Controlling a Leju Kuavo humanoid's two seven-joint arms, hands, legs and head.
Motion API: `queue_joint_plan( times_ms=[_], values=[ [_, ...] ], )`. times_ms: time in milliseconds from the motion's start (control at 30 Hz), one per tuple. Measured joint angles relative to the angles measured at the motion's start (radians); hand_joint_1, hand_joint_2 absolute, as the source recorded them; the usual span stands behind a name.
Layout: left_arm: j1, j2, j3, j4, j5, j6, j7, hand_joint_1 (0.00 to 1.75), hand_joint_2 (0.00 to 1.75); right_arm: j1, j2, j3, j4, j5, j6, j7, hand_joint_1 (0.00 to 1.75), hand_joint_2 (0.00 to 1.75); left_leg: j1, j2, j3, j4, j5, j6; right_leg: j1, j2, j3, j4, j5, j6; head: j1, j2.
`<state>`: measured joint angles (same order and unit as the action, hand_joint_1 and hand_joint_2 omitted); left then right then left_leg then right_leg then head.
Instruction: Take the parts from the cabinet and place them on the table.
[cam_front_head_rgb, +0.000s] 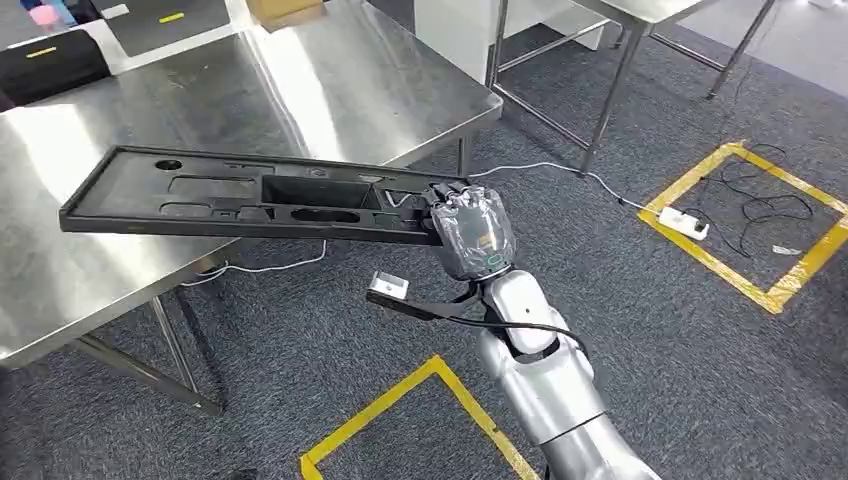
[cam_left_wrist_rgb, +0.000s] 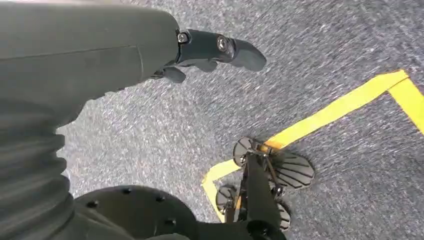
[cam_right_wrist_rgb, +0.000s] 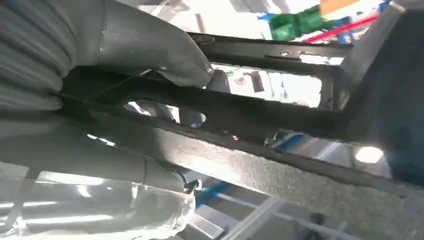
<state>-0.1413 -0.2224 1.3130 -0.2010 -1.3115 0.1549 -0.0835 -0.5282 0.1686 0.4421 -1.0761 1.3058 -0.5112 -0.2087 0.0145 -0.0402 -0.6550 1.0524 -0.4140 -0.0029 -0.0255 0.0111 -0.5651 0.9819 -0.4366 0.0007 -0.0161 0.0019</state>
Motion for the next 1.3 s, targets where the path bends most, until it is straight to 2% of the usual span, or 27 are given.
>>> queue_joint_plan(
  times_ms=[67,133,167,233,267,300,333,433,467,500,533,600,633,667,700,767,800,867,933,967,1000,1067,1133,1167,1200,1267,1300],
  values=[
    [-0.003,0.000,0.000,0.000,0.000,0.000,0.000,0.00,1.75,0.001,-0.002,-0.001,0.001,-0.001,0.000,0.000,1.71,1.75,0.005,0.034,-0.075,0.159,-0.078,-0.007,0.009,-0.021,0.000,0.000,-0.003,-0.013,-0.002,0.000],
    [-0.002,0.000,0.000,0.000,0.000,0.000,0.000,0.00,1.75,0.002,-0.002,-0.002,0.003,-0.001,0.001,0.000,1.71,1.75,0.006,0.037,-0.129,0.268,-0.113,-0.009,0.015,-0.045,-0.001,0.000,-0.005,-0.017,-0.002,0.000],
    [-0.002,0.000,0.000,0.000,0.000,-0.001,0.000,0.00,1.75,0.001,-0.002,-0.002,0.004,-0.001,0.002,0.000,1.71,1.75,0.006,0.037,-0.123,0.257,-0.096,-0.007,0.017,-0.056,0.000,0.000,-0.006,-0.018,-0.003,0.000],
    [-0.002,0.000,0.000,0.000,0.000,-0.002,0.000,0.00,1.75,0.001,-0.002,-0.002,0.004,-0.001,0.002,-0.001,1.71,1.75,0.003,0.049,-0.041,0.106,-0.019,0.006,0.024,-0.078,0.004,0.000,-0.009,-0.020,-0.002,0.000],
    [-0.002,0.001,0.000,0.000,0.000,-0.002,0.000,0.00,1.75,-0.001,0.000,-0.002,0.004,-0.001,0.002,-0.001,1.71,1.75,-0.004,0.082,0.012,0.016,0.014,0.019,0.026,-0.087,0.008,0.000,-0.010,-0.022,-0.003,0.000],
    [-0.005,0.003,0.000,0.000,0.000,-0.002,0.000,0.00,1.75,-0.002,0.001,-0.002,0.003,-0.001,0.002,-0.002,1.71,1.75,-0.021,0.146,0.038,-0.034,0.004,0.035,0.027,-0.096,0.009,0.000,-0.013,-0.019,-0.001,0.000],
    [-0.007,0.003,0.000,0.000,0.000,-0.001,0.000,0.00,1.75,-0.005,-0.001,-0.003,0.004,-0.002,0.002,-0.002,1.71,1.75,-0.025,0.133,0.037,-0.037,0.007,0.039,0.037,-0.105,0.007,0.000,-0.015,-0.015,-0.001,0.000],
    [-0.006,0.003,0.000,0.000,0.000,0.000,0.000,0.00,1.75,-0.007,0.004,-0.003,0.004,-0.003,0.002,-0.002,1.71,1.75,-0.029,0.093,0.031,-0.045,0.013,0.051,0.038,-0.142,0.015,-0.006,-0.017,-0.006,-0.005,0.000],
    [-0.005,0.002,0.000,0.000,0.000,0.000,0.000,0.00,1.75,-0.008,0.006,-0.004,0.003,-0.003,0.002,-0.002,1.71,1.75,-0.010,0.081,0.048,-0.067,0.027,0.055,0.041,-0.117,0.002,0.006,-0.026,0.001,-0.002,0.000],
    [-0.006,-0.001,0.000,0.000,0.000,0.000,0.000,0.00,1.75,-0.010,0.007,-0.004,0.003,-0.002,0.002,-0.002,1.71,1.75,-0.013,0.068,0.051,-0.074,0.032,0.059,0.035,-0.064,-0.006,0.037,-0.041,0.001,-0.001,0.000],
    [-0.010,-0.001,0.000,0.000,-0.002,0.000,0.000,0.00,1.75,-0.011,0.003,-0.004,0.003,-0.003,0.002,-0.002,1.71,1.75,-0.012,0.056,0.049,-0.074,0.034,0.064,0.031,-0.030,-0.040,0.111,-0.075,-0.005,-0.001,0.000],
    [-0.012,-0.002,0.000,0.000,-0.009,-0.005,0.000,0.00,1.75,-0.005,-0.007,-0.006,0.006,-0.002,0.002,-0.002,1.71,1.75,-0.012,0.022,0.046,-0.074,0.035,0.063,0.024,-0.015,-0.122,0.274,-0.135,-0.007,0.007,0.000],
    [-0.012,-0.002,0.000,0.000,-0.010,-0.006,0.000,0.00,1.75,-0.002,-0.008,-0.006,0.007,-0.002,0.002,-0.002,1.71,1.75,-0.012,0.007,0.045,-0.073,0.036,0.062,0.022,-0.015,-0.149,0.323,-0.145,-0.001,0.006,0.000],
    [-0.011,-0.002,0.000,0.000,-0.011,-0.006,0.000,0.00,1.75,0.002,-0.010,-0.006,0.007,0.000,0.002,-0.002,1.71,1.75,-0.011,-0.008,0.045,-0.073,0.037,0.060,0.018,-0.015,-0.151,0.319,-0.136,0.007,0.007,0.000],
    [-0.011,-0.002,0.000,0.000,-0.011,-0.006,0.001,0.00,1.75,0.002,-0.011,-0.006,0.007,0.002,0.002,-0.001,1.71,1.75,-0.010,-0.025,0.045,-0.072,0.038,0.058,0.014,-0.014,-0.127,0.264,-0.106,0.021,0.007,0.000],
    [-0.012,-0.003,0.000,0.000,-0.012,-0.006,0.003,0.00,1.75,0.001,-0.011,-0.006,0.007,0.002,0.002,0.000,1.71,1.75,-0.006,-0.054,0.044,-0.064,0.036,0.050,0.002,0.010,-0.032,0.062,-0.024,0.046,0.008,0.000],
    [-0.012,-0.003,0.000,0.000,-0.012,-0.006,0.004,0.00,1.75,0.001,-0.011,-0.006,0.007,0.002,0.002,0.000,1.71,1.75,-0.006,-0.062,0.038,-0.059,0.034,0.043,-0.007,0.054,-0.011,0.006,-0.011,0.047,0.009,0.000],
    [-0.011,-0.002,0.000,0.000,-0.012,-0.006,0.006,0.00,1.75,0.001,-0.008,-0.006,0.006,0.001,0.002,0.000,1.71,1.75,-0.010,-0.075,0.027,-0.055,0.035,0.031,0.002,0.040,-0.006,0.006,-0.006,0.024,0.007,0.000],
    [-0.006,-0.002,0.000,0.000,-0.012,-0.006,0.006,0.00,1.75,0.000,-0.003,-0.006,0.006,0.002,0.003,0.000,1.71,1.75,-0.003,-0.088,0.023,-0.057,0.039,0.018,0.007,0.029,-0.007,0.007,-0.003,0.011,0.008,0.000],
    [-0.005,0.001,0.000,0.000,-0.012,-0.005,0.006,0.00,1.75,-0.001,0.002,-0.006,0.006,0.002,0.004,0.001,1.71,1.75,0.000,-0.083,0.018,-0.049,0.034,0.015,-0.006,0.017,-0.006,0.002,0.002,0.003,0.008,0.000],
    [-0.005,0.000,0.000,0.000,-0.012,-0.005,0.007,0.00,1.75,-0.001,0.005,-0.006,0.006,0.002,0.006,0.001,1.71,1.75,-0.005,-0.025,0.008,-0.023,0.017,0.011,-0.003,0.012,-0.004,0.001,0.001,-0.002,0.005,0.000],
    [-0.006,0.000,0.000,0.000,-0.012,-0.006,0.008,0.00,1.75,-0.001,0.008,-0.006,0.005,0.002,0.007,0.001,1.71,1.75,0.001,0.031,-0.058,0.116,-0.061,0.000,0.003,-0.009,-0.001,0.001,-0.003,-0.015,-0.006,0.000],
    [-0.006,0.000,0.000,0.000,-0.010,-0.006,0.008,0.00,1.75,0.001,0.008,-0.006,0.006,0.002,0.011,0.001,1.71,1.75,0.005,0.037,-0.132,0.262,-0.114,-0.006,0.010,-0.034,-0.001,0.002,-0.007,-0.020,-0.007,0.000],
    [-0.005,0.000,0.000,0.000,-0.010,-0.006,0.008,0.00,1.75,0.002,0.008,-0.006,0.006,0.002,0.011,0.001,1.71,1.75,0.006,0.037,-0.140,0.274,-0.107,-0.006,0.011,-0.046,0.000,0.002,-0.008,-0.021,-0.006,0.000],
    [-0.004,0.000,0.000,0.000,-0.009,-0.006,0.008,0.00,1.75,0.002,0.009,-0.006,0.006,0.003,0.012,0.001,1.71,1.75,0.006,0.038,-0.124,0.240,-0.081,-0.005,0.013,-0.057,0.001,0.002,-0.010,-0.022,-0.007,0.000],
    [-0.004,0.001,0.000,0.000,-0.009,-0.005,0.008,0.00,1.75,0.000,0.012,-0.006,0.006,0.004,0.012,0.001,1.71,1.75,0.004,0.062,-0.022,0.053,0.008,0.008,0.018,-0.079,0.010,0.002,-0.016,-0.023,-0.007,0.000],
    [-0.004,0.002,0.000,0.000,-0.009,-0.005,0.007,0.00,1.75,-0.002,0.014,-0.006,0.006,0.004,0.012,0.001,1.71,1.75,-0.007,0.117,0.024,-0.032,0.024,0.019,0.020,-0.086,0.015,0.001,-0.019,-0.021,-0.007,0.000]
  ],
)
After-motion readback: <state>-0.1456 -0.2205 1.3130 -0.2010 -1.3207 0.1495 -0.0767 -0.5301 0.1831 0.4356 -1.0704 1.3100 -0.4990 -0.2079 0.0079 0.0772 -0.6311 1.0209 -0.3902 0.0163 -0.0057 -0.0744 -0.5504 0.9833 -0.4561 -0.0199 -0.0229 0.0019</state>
